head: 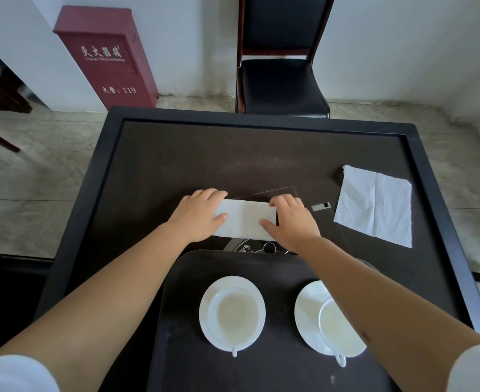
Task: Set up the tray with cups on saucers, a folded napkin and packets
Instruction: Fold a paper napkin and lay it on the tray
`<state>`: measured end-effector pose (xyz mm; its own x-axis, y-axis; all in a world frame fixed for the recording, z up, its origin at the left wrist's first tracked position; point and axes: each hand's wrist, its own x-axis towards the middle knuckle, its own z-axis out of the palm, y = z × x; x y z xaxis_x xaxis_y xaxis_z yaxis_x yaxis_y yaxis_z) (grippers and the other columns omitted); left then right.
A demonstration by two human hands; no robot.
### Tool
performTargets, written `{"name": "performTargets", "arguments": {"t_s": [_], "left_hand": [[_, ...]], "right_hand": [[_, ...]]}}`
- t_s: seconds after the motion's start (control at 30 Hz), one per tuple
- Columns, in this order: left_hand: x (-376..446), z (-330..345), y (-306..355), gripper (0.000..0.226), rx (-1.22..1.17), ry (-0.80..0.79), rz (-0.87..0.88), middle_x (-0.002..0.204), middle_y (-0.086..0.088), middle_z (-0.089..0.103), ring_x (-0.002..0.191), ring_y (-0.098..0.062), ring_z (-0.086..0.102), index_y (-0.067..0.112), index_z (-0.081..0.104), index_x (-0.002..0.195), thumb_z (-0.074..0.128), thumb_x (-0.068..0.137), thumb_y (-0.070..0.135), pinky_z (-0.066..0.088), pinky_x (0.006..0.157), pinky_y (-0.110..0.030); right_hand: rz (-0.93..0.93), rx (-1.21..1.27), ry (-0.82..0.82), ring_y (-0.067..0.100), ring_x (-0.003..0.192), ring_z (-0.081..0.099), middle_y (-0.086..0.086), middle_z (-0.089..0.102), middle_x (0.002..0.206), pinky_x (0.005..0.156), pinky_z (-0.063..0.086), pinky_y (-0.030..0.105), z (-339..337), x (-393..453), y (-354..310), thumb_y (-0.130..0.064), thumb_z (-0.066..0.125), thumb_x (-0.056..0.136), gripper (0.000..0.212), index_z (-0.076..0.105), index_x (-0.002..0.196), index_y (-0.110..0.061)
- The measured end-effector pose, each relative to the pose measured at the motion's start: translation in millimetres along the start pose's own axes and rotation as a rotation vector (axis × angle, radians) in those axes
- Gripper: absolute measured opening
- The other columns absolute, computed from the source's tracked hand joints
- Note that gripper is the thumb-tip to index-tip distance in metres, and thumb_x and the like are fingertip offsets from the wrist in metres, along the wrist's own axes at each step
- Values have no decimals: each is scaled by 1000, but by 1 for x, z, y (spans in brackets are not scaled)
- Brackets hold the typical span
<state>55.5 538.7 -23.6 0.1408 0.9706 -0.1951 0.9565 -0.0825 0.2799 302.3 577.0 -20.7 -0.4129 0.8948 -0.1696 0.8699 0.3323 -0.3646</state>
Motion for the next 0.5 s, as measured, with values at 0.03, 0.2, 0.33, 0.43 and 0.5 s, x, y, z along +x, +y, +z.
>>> {"name": "performTargets", "arguments": {"t_s": [0.03, 0.2, 0.33, 0.43, 0.5], "left_hand": [[3, 2, 0, 51, 29, 16, -21, 144, -1, 44, 130, -24, 39, 22, 37, 143, 49, 96, 37, 36, 101, -45], [17, 8, 0, 39, 18, 61, -110, 118, 0, 60, 111, -24, 50, 22, 52, 130, 56, 92, 30, 38, 88, -43], [15, 9, -4, 11, -58, 28, -98, 96, 7, 53, 97, -20, 48, 24, 60, 99, 59, 88, 27, 30, 76, -36], [9, 5, -5, 6, -142, 18, -82, 93, 9, 53, 87, -16, 49, 25, 55, 86, 60, 87, 22, 34, 74, -36], [2, 0, -4, 11, -258, 1, -123, 85, 9, 57, 77, -17, 55, 27, 53, 81, 62, 87, 21, 46, 68, -36]], "right_hand": [[70, 56, -6, 24, 120, 42, 0, 51, 130, 94, 43, 41, 1, 6, -1, -47, 57, 90, 47, 48, 129, -22], [216, 127, -73, 27, 124, 38, 3, 49, 133, 95, 43, 45, 6, 29, -2, -42, 58, 91, 46, 49, 134, -29], [200, 107, -90, 22, 112, 38, -5, 46, 110, 85, 38, 39, 8, 32, -4, -35, 64, 85, 14, 60, 97, -31], [176, 167, -101, 22, 104, 43, -9, 49, 94, 79, 32, 38, 7, 30, -5, -26, 63, 84, 11, 53, 82, -30], [167, 241, -151, 22, 99, 50, -11, 54, 89, 81, 38, 39, 3, 27, -8, -27, 66, 84, 15, 54, 93, -31]]}}
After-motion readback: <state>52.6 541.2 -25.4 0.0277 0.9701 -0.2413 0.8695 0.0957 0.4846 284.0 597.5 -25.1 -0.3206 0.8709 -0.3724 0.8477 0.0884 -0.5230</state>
